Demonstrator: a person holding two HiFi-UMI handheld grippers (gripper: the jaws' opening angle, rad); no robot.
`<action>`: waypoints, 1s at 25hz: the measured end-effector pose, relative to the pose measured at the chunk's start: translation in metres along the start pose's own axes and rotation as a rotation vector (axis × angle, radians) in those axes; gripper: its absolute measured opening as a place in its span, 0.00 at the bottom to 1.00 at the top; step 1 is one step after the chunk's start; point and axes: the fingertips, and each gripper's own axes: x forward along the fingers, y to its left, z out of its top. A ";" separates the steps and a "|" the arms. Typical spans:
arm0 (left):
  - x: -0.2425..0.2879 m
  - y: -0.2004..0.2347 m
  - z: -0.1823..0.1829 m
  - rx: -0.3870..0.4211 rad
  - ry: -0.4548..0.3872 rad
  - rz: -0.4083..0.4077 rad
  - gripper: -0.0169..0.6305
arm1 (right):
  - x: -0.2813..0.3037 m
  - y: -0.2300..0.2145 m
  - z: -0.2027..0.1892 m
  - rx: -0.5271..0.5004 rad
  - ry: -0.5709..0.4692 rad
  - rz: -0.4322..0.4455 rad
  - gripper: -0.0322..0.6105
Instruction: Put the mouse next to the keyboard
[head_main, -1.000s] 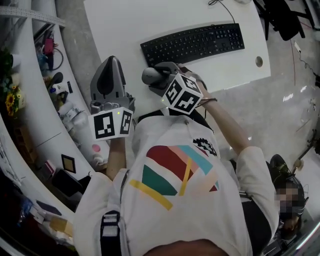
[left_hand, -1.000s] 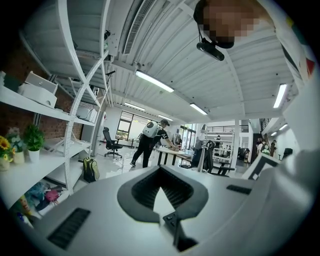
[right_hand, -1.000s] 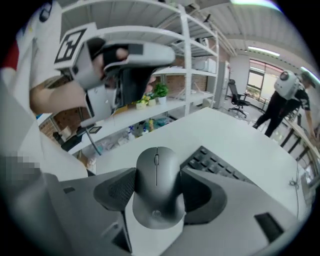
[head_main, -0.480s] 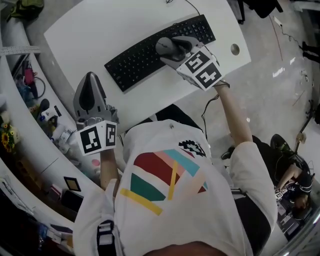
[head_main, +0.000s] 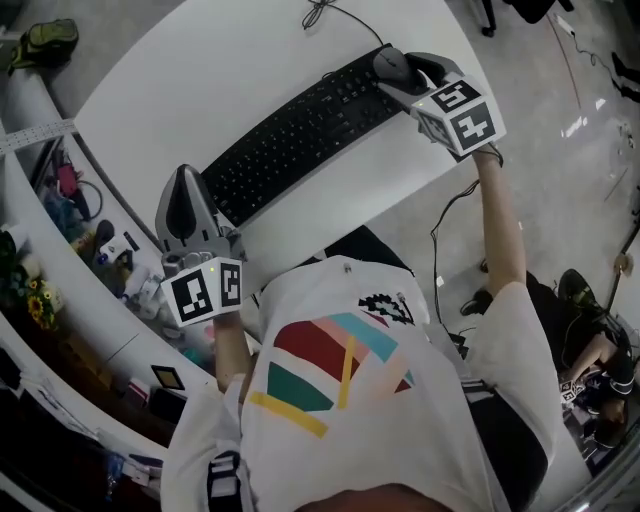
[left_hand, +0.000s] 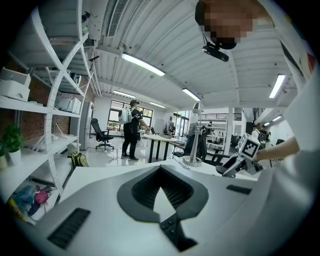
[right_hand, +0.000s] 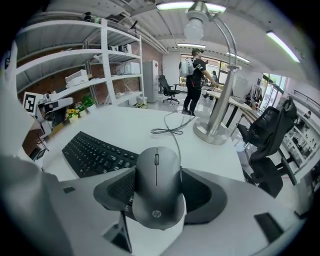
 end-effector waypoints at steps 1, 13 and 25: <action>0.007 -0.005 -0.001 0.005 0.006 -0.001 0.09 | 0.002 -0.016 -0.007 0.015 0.007 -0.009 0.51; 0.060 -0.050 -0.032 0.018 0.085 -0.080 0.09 | 0.031 -0.111 -0.057 0.145 0.088 -0.049 0.51; 0.055 -0.040 -0.035 0.021 0.093 -0.049 0.09 | 0.035 -0.115 -0.061 0.174 0.087 -0.051 0.52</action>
